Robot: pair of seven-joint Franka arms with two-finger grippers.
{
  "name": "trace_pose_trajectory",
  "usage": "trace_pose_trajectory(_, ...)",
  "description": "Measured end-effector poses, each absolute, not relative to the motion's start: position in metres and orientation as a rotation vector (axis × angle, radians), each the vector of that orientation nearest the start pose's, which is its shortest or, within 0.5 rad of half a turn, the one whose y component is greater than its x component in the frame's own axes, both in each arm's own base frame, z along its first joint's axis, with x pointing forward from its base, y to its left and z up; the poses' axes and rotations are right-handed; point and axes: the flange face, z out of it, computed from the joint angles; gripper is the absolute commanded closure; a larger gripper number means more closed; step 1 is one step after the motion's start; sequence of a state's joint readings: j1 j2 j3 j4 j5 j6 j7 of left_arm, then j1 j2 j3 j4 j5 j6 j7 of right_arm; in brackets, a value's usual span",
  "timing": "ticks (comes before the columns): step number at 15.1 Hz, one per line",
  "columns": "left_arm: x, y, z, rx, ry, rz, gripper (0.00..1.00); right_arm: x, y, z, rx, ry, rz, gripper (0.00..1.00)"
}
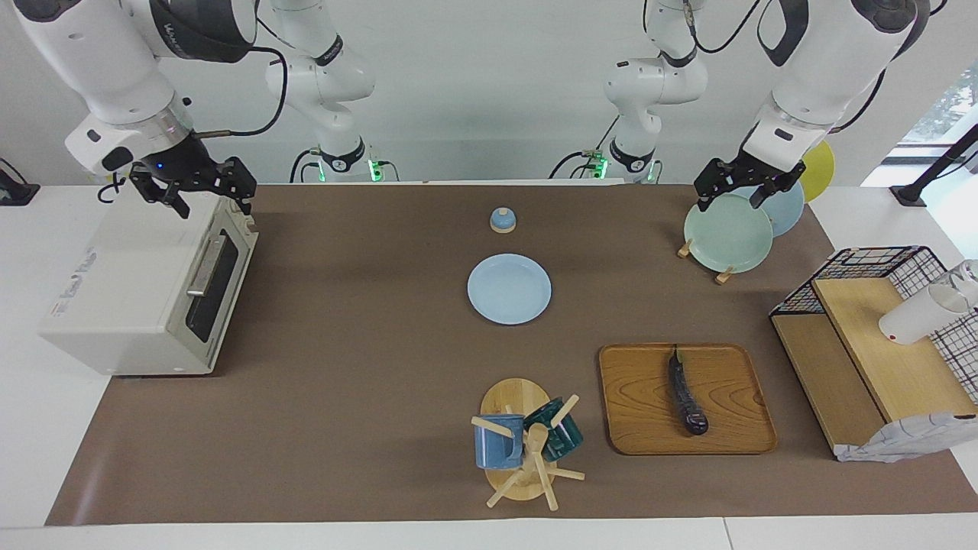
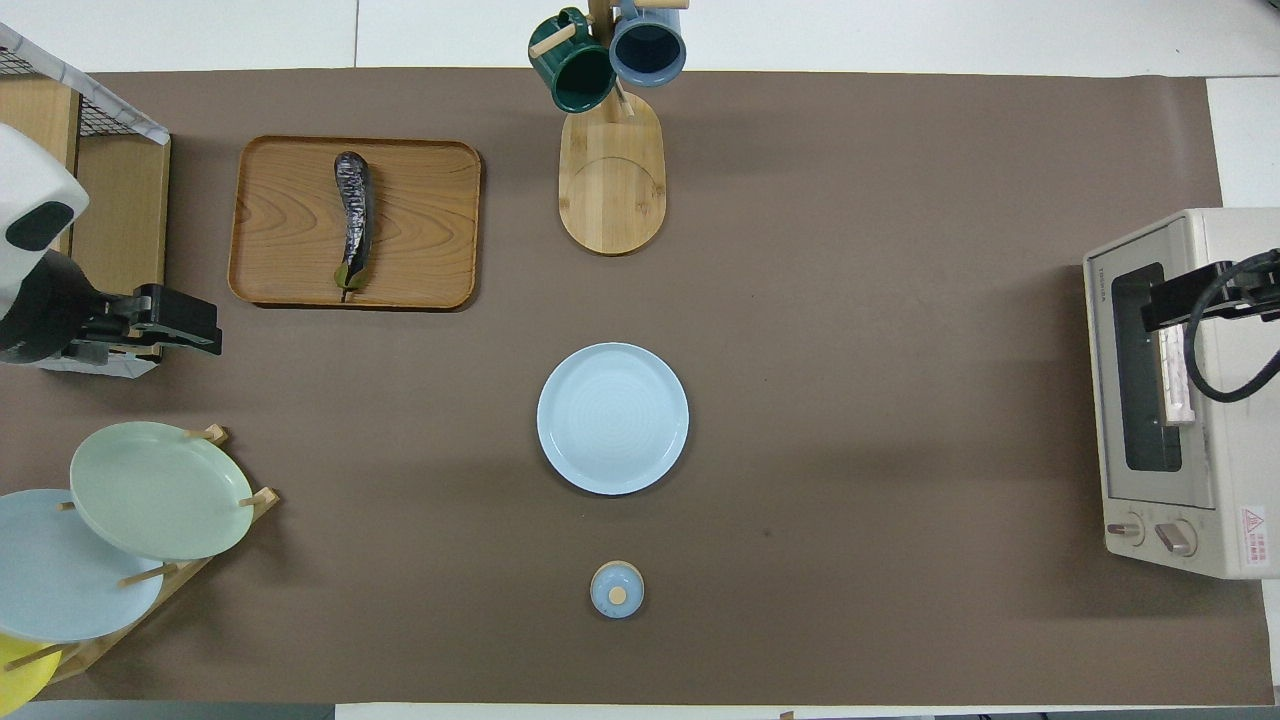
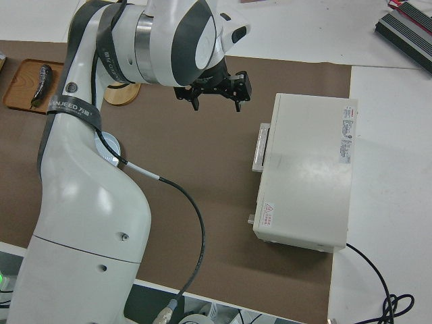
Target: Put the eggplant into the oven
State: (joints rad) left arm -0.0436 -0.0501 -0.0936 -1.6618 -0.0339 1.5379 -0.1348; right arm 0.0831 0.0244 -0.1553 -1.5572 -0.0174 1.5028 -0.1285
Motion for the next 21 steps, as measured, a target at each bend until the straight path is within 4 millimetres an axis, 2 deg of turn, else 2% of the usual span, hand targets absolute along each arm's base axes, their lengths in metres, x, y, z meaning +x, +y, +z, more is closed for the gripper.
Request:
trace_pose_trajectory(10,0.527,-0.084,0.606,-3.159,0.020,0.122,0.00,0.553,-0.044,0.611,-3.152,-0.058,0.124,0.00)
trace_pose_trajectory(13,0.531,-0.085,0.608,-3.166,0.017,0.062,0.00,0.553,-0.044,0.609,-3.152,-0.057,0.128,0.00)
trace_pose_trajectory(14,0.534,-0.086,0.607,-3.169,0.017,0.039,0.00,0.553,-0.044,0.607,-3.151,-0.057,0.132,0.09)
trace_pose_trajectory(15,0.536,-0.086,0.604,-3.171,0.016,0.019,0.00,0.552,-0.044,0.604,-3.150,-0.071,0.131,0.65)
trace_pose_trajectory(16,0.540,-0.086,0.601,-3.175,0.016,0.005,0.00,0.553,-0.044,0.600,-3.149,-0.105,0.117,1.00)
trace_pose_trajectory(19,0.557,-0.090,0.578,-3.200,0.010,0.010,0.00,0.549,-0.046,0.574,-3.144,-0.172,0.076,1.00)
trace_pose_trajectory(21,0.574,-0.091,0.553,-3.205,0.007,0.023,0.00,0.544,-0.046,0.554,-3.143,-0.194,0.029,1.00)
